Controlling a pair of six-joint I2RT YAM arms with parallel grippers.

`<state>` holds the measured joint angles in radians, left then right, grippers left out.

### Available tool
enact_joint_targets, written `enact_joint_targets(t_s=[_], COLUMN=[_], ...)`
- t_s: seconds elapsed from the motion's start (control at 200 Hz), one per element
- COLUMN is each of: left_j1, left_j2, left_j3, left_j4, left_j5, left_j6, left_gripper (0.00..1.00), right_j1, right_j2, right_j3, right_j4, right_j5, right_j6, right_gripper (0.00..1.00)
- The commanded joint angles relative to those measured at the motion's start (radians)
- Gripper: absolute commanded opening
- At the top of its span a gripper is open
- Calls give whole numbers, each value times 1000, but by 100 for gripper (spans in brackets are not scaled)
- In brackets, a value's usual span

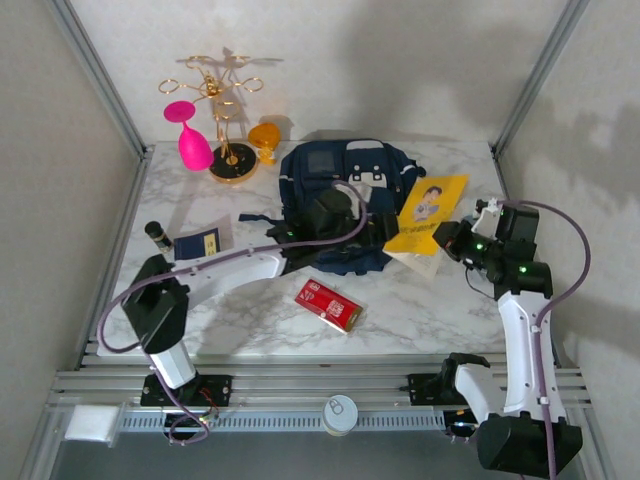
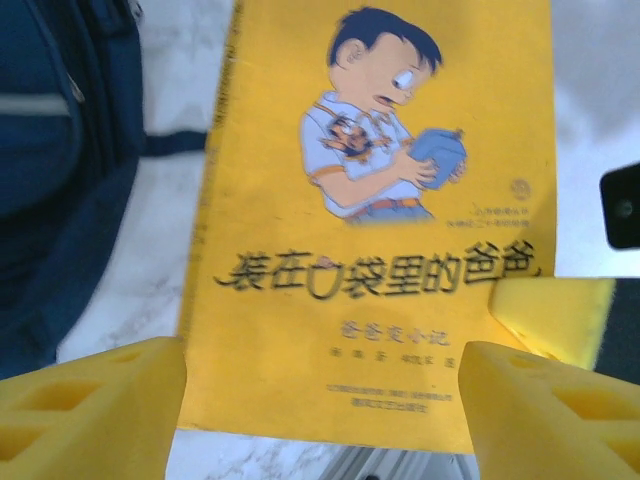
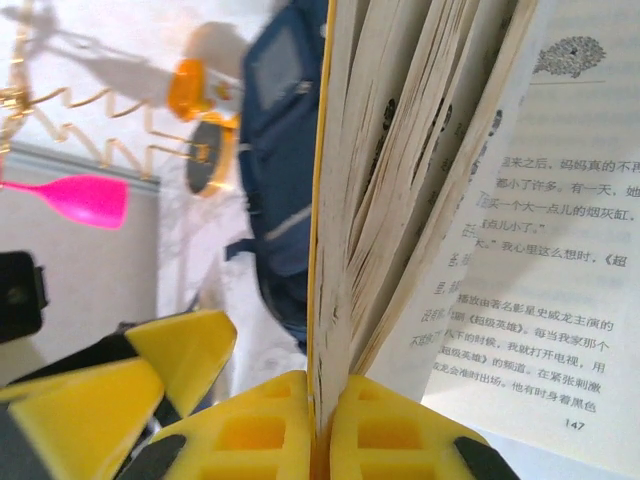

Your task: Pack books, pencil case, and school supplies into a backpack

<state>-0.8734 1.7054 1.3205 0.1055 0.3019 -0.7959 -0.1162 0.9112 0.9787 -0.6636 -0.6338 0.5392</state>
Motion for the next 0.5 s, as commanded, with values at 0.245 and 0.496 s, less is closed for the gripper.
enact_joint_targets(t_s=[0.245,0.496], left_j1=[127,183], left_j2=[-92,13], left_j3=[-166,-133], left_j4=[265,463], left_j5=[129,217], left_j6=[-94,-176], left_gripper=[83,77], right_j1=[39,70], right_j2=[69,96], right_j3=[47,-32], right_j4=[359,539], right_j5=[-337,-394], right_j6=[37,131], right_gripper=[0,0])
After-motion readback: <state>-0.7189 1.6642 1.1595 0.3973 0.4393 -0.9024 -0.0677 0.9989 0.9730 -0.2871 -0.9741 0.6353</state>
